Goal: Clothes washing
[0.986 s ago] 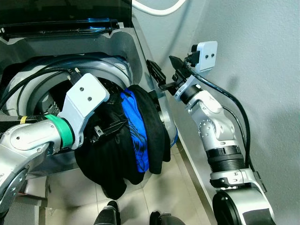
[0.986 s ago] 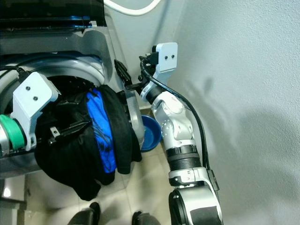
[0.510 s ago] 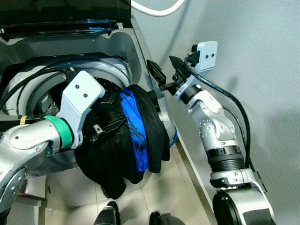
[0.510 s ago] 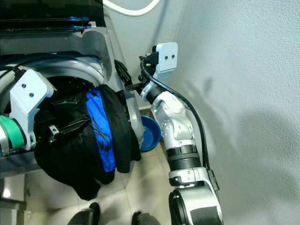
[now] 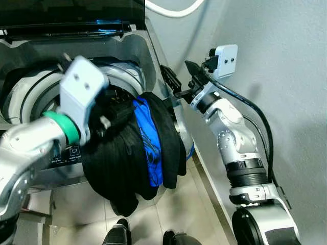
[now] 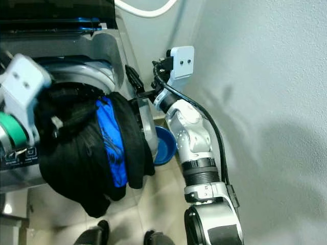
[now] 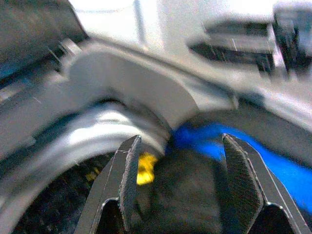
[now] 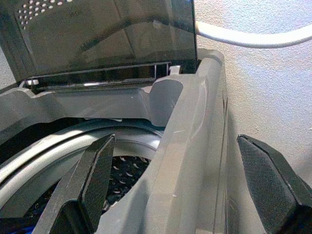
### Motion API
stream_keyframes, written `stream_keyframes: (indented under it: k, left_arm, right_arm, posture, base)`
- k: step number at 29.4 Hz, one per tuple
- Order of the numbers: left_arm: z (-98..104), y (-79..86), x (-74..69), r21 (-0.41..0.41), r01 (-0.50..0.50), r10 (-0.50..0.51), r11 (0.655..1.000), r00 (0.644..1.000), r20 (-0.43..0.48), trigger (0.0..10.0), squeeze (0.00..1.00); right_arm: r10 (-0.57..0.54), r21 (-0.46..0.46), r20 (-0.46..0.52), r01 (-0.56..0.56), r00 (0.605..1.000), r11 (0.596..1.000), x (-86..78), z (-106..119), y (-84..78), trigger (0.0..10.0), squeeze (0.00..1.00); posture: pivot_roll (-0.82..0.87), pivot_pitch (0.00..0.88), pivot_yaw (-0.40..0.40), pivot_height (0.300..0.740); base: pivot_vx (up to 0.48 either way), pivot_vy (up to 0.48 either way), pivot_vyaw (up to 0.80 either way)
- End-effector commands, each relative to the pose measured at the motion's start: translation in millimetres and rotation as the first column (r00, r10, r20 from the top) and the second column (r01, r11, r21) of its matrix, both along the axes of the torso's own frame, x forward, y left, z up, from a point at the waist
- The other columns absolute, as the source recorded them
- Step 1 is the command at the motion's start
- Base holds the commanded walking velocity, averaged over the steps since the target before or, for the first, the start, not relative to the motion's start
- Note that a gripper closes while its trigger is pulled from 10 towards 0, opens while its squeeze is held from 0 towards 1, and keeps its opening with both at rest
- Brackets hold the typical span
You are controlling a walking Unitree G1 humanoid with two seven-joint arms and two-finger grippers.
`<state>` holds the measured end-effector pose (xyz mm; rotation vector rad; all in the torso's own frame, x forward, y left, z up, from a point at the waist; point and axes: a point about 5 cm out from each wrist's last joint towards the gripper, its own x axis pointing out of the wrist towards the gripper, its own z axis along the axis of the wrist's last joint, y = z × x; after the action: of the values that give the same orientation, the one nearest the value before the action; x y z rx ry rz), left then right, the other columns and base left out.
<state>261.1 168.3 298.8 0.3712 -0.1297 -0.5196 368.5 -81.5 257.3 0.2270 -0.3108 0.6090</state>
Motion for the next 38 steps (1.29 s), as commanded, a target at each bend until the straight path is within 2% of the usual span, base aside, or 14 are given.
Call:
stream_keyframes:
  k: [1, 2, 3, 7, 22, 27, 29, 30, 31, 32, 34, 35, 37, 38]
  left_arm:
    - [-4, -2.0, -1.4, -0.013, 0.022, -0.022, 1.0, 0.999, -0.035, 10.0, 0.0]
    - [-4, -2.9, -2.2, -0.019, 0.034, -0.035, 0.999, 0.998, -0.046, 10.0, 0.0]
    - [-7, -3.7, -3.3, -0.028, 0.045, -0.047, 0.999, 0.997, -0.067, 0.0, 0.0]
    - [-16, -4.1, -4.6, -0.027, 0.049, -0.052, 0.998, 0.992, -0.112, 0.0, 0.0]
    - [-16, -8.5, -8.6, -0.041, 0.097, -0.101, 0.994, 0.987, -0.126, 0.0, 0.0]
    - [-12, -5.0, -4.1, -0.029, 0.057, -0.06, 0.998, 0.994, -0.087, 0.0, 0.0]
    - [-6, -3.1, -0.6, -0.002, 0.033, -0.033, 0.999, 0.999, -0.014, 0.0, 0.0]
    - [-6, -3.1, -0.6, -0.002, 0.033, -0.033, 0.999, 0.999, -0.014, 0.0, 0.0]
    - [4, 1.9, 5.6, -0.016, -0.032, 0.033, 0.999, 0.998, 0.057, 10.0, 0.0]
    - [4, 1.9, 5.6, -0.016, -0.032, 0.033, 0.999, 0.998, 0.057, 10.0, 0.0]
    - [57, 17.3, 15.2, -0.116, -0.139, 0.17, 0.984, 0.93, 0.327, 10.0, 0.0]
    - [79, 19.6, 12.8, -0.171, -0.123, 0.184, 0.978, 0.894, 0.408, 10.0, 0.0]
    - [79, 19.6, 12.8, -0.171, -0.123, 0.184, 0.978, 0.894, 0.408, 10.0, 0.0]
    - [97, 16.1, 7.1, -0.176, -0.084, 0.16, 0.981, 0.86, 0.484, 10.0, 0.0]
  right_arm:
    - [-0.005, 0.017, -0.002, 0.005, 1.0, 1.0, -0.6, -2, -1.7, 10.0, 0.0]
    - [-0.005, 0.018, -0.002, 0.005, 1.0, 1.0, -0.7, -2, -1.5, 10.0, 0.0]
    - [-0.004, 0.019, -0.003, 0.005, 1.0, 1.0, -0.9, -2, -1.3, 10.0, 0.0]
    - [-0.006, 0.022, -0.007, 0.006, 1.0, 1.0, -1.5, -3, -1.6, 10.0, 0.0]
    - [-0.008, 0.026, -0.008, 0.008, 1.0, 1.0, -1.3, -4, -1.6, 10.0, 0.0]
    - [-0.009, 0.027, -0.01, 0.009, 1.0, 1.0, -1.4, -4, -1.4, 10.0, 0.0]
    - [-0.009, 0.027, -0.01, 0.01, 1.0, 1.0, -1.4, -4, -1.2, 10.0, 0.0]
    - [-0.009, 0.027, -0.01, 0.01, 1.0, 1.0, -1.4, -4, -1.2, 10.0, 0.0]
    - [-0.01, 0.027, -0.009, 0.01, 1.0, 1.0, -1.5, -4, -1.1, 10.0, 0.0]
    - [-0.01, 0.027, -0.009, 0.01, 1.0, 1.0, -1.5, -4, -1.1, 10.0, 0.0]
    - [-0.009, 0.027, -0.008, 0.009, 1.0, 1.0, -1.5, -3, -0.8, 10.0, 0.0]
    - [-0.009, 0.026, -0.007, 0.009, 1.0, 1.0, -1.6, -3, -0.5, 10.0, 0.0]
    - [-0.009, 0.026, -0.007, 0.009, 1.0, 1.0, -1.6, -3, -0.5, 10.0, 0.0]
    - [-0.008, 0.024, -0.004, 0.008, 1.0, 1.0, -1.7, -3, -0.1, 10.0, 0.0]
  posture:
    - [0.15, 0.135, -0.018, 0.74]
    - [0.15, 0.135, -0.018, 0.74]
    - [0.16, 0.136, -0.016, 0.74]
    - [0.16, 0.139, -0.014, 0.74]
    - [0.16, 0.143, -0.01, 0.74]
    - [0.16, 0.144, -0.011, 0.74]
    - [0.16, 0.145, -0.01, 0.74]
    - [0.16, 0.145, -0.01, 0.74]
    - [0.16, 0.146, -0.011, 0.74]
    - [0.16, 0.146, -0.011, 0.74]
    - [0.15, 0.147, -0.017, 0.74]
    - [0.15, 0.147, -0.016, 0.74]
    - [0.15, 0.147, -0.016, 0.74]
    - [0.15, 0.145, -0.013, 0.74]
  base:
    - [0.0, 0.0, 0.0]
    - [0.0, 0.0, 0.0]
    - [0.0, 0.0, 0.0]
    - [0.0, 0.0, 0.0]
    - [0.0, 0.0, 0.0]
    - [0.0, 0.0, 0.0]
    - [0.0, 0.0, 0.0]
    - [0.0, 0.0, 0.0]
    - [0.0, 0.0, 0.0]
    - [0.0, 0.0, 0.0]
    - [0.0, 0.0, 0.0]
    - [0.0, 0.0, 0.0]
    - [0.0, 0.0, 0.0]
    - [0.0, 0.0, 0.0]
